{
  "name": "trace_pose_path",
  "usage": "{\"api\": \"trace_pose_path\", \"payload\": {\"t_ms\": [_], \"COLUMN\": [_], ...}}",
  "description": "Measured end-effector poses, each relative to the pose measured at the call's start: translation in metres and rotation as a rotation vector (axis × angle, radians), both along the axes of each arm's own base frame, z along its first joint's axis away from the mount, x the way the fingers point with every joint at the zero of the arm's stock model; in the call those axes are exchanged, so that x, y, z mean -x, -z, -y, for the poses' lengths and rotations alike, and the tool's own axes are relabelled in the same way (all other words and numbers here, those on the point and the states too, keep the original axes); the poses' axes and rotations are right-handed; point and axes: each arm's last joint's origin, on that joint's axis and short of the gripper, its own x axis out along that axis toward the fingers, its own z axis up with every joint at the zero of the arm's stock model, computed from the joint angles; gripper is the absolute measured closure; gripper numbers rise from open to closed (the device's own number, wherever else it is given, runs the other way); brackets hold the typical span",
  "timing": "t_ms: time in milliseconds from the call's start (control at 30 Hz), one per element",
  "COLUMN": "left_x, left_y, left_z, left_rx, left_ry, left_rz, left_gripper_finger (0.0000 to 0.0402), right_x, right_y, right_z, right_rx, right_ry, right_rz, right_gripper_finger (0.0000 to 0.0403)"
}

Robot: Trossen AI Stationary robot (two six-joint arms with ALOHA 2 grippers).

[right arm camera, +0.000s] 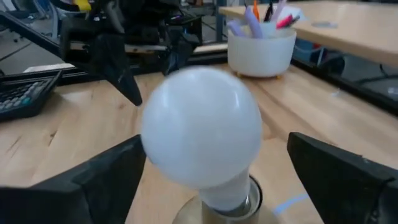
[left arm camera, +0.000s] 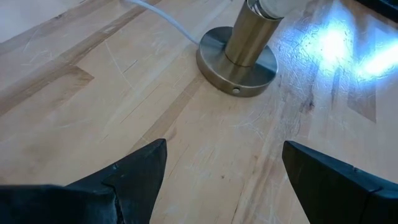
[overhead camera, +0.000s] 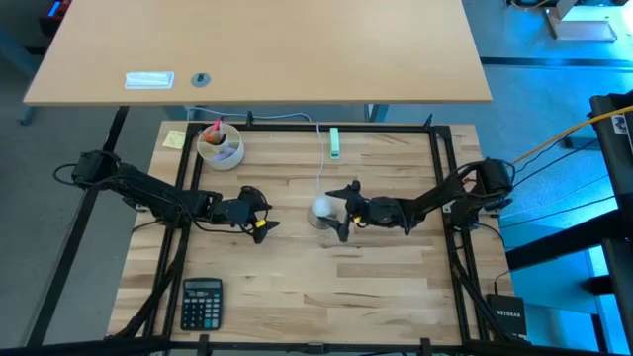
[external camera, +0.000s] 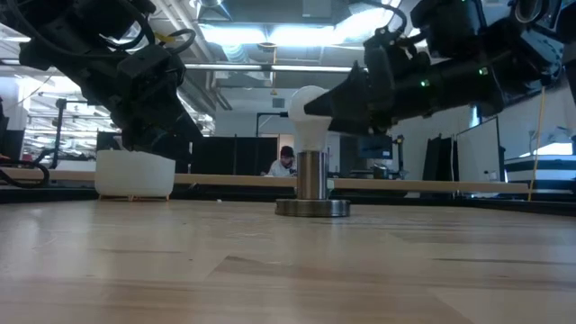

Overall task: Screw lightbulb
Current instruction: Insert the lightbulb into the lamp

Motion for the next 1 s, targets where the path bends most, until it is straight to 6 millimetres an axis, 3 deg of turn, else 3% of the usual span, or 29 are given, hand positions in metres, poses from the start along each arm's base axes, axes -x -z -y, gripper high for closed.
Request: {"api": "trace_pose_path", "payload": {"t_ms": [300, 533, 633, 833, 1000], "left_x": [0.000, 0.000, 0.000, 0.000, 0.001], "left_y": [0.000, 0.000, 0.000, 0.000, 0.001], "left_z": [0.000, 0.000, 0.000, 0.000, 0.000], "left_rx": [0.007, 0.012, 0.012, 0.015, 0.065], "left_ry": [-0.005, -0.008, -0.008, -0.010, -0.048], "left_rz": [0.004, 0.004, 0.003, 0.004, 0.004], "left_gripper_finger": [0.0092, 0.0092, 0.0092, 0.0092, 0.0092], "right_x": [-0.022, -0.024, -0.020, 0.002, 0.030], "right_y": [-0.014, -0.021, -0.039, -0.092, -0.123], "right_z": [-0.001, 0.001, 0.000, 0.003, 0.005], "right_rx": [0.109, 0.085, 0.059, 0.027, -0.182], "right_ry": [-0.034, -0.042, -0.044, -0.039, -0.029], "right_rz": [-0.075, -0.045, 0.018, 0.175, 0.187], "right_gripper_finger": [0.0009, 0.0009, 0.0008, 0.0008, 0.0008]}}
